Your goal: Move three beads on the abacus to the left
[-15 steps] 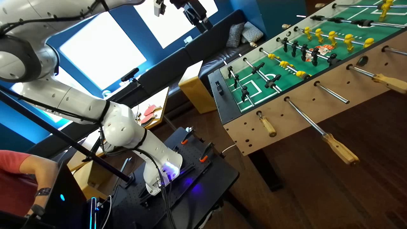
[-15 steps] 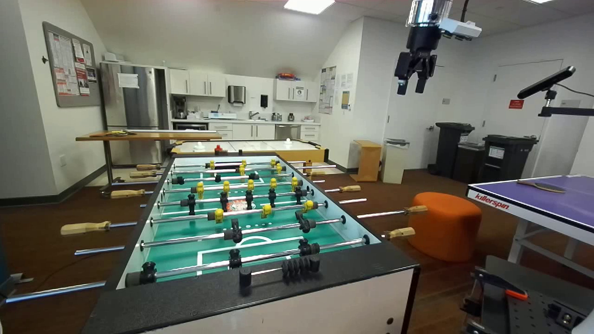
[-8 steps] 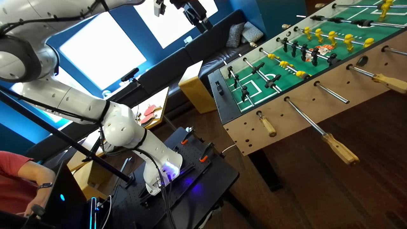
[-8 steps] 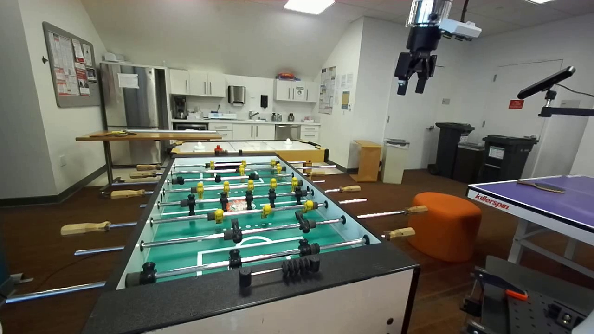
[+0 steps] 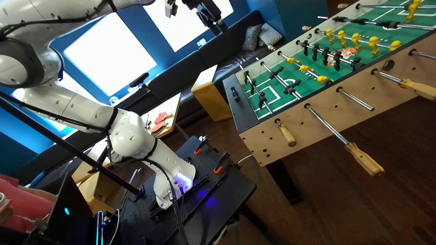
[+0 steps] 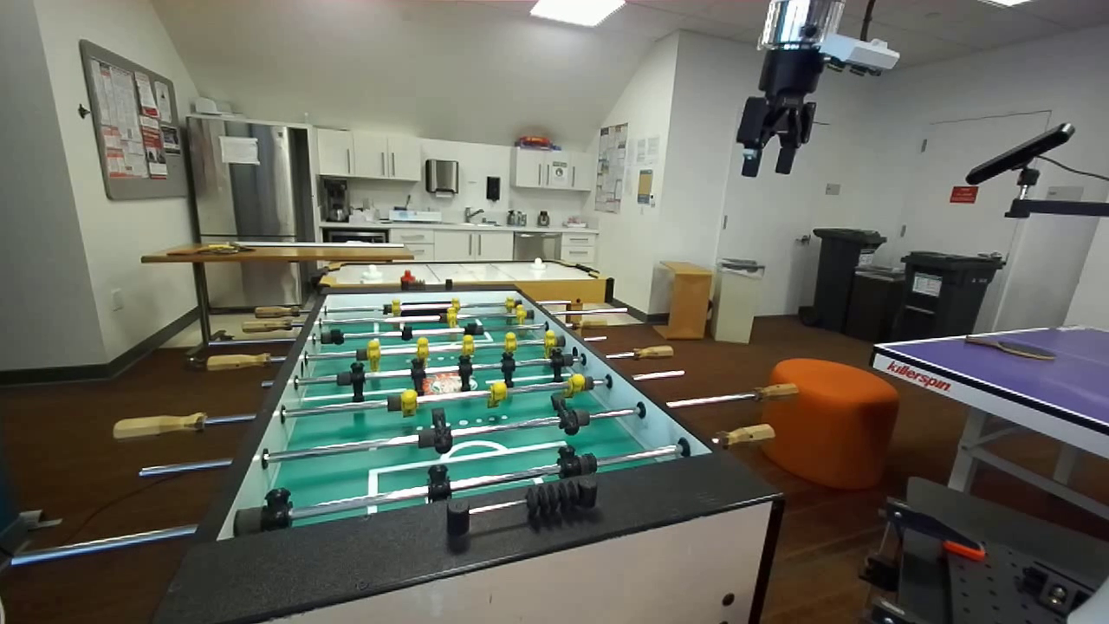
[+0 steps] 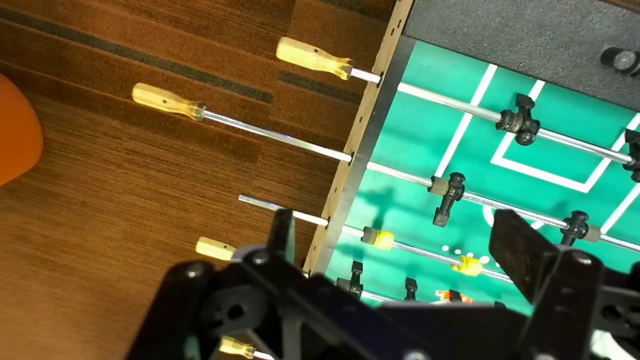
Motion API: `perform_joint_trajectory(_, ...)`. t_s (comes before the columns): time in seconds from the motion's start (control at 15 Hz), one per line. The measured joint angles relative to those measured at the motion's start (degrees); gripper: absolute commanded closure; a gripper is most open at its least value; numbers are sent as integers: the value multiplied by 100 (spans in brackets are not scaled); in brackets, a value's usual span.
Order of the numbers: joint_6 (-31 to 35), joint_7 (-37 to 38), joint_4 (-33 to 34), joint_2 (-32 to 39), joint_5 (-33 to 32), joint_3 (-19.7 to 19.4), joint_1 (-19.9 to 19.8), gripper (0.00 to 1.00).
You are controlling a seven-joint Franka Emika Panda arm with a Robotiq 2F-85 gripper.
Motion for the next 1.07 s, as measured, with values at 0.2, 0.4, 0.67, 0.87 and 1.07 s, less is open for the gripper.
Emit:
perform_joint_trajectory(0.2, -1, 16, -1, 0, 0, 3, 9, 0)
perform_joint_trajectory(0.4, -2, 271, -79, 6, 3, 152, 97, 0)
perform_joint_trajectory(0.67, -9, 1315, -447, 96, 44, 733, 380, 0)
perform_joint_trajectory(0.87, 69, 2138, -773, 285, 267, 1120, 628, 0)
perform_joint_trajectory(1.07, 450, 2400, -1093, 561, 794, 1270, 872, 0)
